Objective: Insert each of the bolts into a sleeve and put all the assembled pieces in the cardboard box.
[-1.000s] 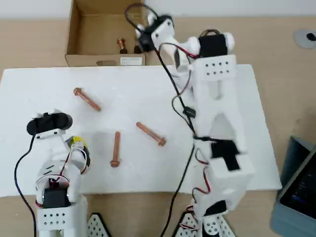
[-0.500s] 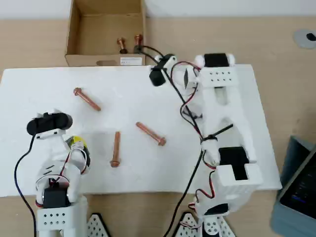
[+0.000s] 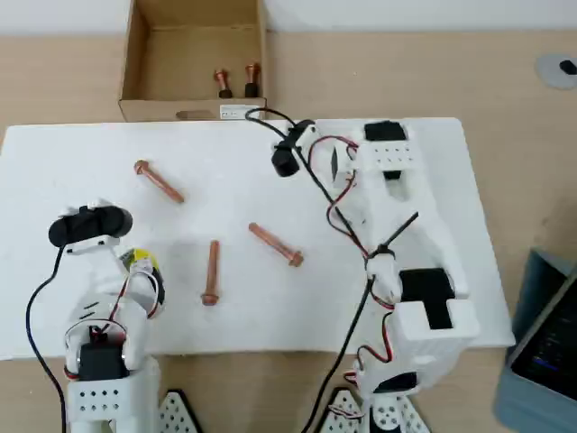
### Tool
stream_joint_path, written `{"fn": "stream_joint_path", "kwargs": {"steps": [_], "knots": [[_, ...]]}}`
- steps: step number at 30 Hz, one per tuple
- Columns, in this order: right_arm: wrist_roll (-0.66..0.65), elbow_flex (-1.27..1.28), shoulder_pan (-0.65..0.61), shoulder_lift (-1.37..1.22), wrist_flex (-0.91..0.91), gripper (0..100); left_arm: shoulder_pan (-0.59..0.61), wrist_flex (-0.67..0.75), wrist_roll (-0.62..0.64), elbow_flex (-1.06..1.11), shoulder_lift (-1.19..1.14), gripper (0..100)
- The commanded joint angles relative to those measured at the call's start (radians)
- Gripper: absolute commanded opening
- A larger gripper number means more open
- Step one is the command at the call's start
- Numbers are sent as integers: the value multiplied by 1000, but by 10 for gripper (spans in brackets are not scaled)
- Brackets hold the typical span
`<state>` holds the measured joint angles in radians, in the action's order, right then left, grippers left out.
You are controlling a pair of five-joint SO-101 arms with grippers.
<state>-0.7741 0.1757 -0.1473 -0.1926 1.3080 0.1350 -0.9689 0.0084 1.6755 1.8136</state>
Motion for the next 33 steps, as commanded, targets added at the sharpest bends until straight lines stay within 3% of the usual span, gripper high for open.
{"fn": "stream_joint_path", "kwargs": {"steps": [1, 7, 21, 33], "knots": [[-11, 10, 8, 36, -38, 203, 11, -2, 0, -6, 10, 1], [-11, 8, 10, -62, -91, 197, 11, -2, 0, -5, 10, 1], [-9, 4, 7, -151, -103, 10, 11, -2, 0, -5, 10, 1], [97, -292, 7, -91, 97, 11, 3, -2, -6, -5, 10, 2]]}}
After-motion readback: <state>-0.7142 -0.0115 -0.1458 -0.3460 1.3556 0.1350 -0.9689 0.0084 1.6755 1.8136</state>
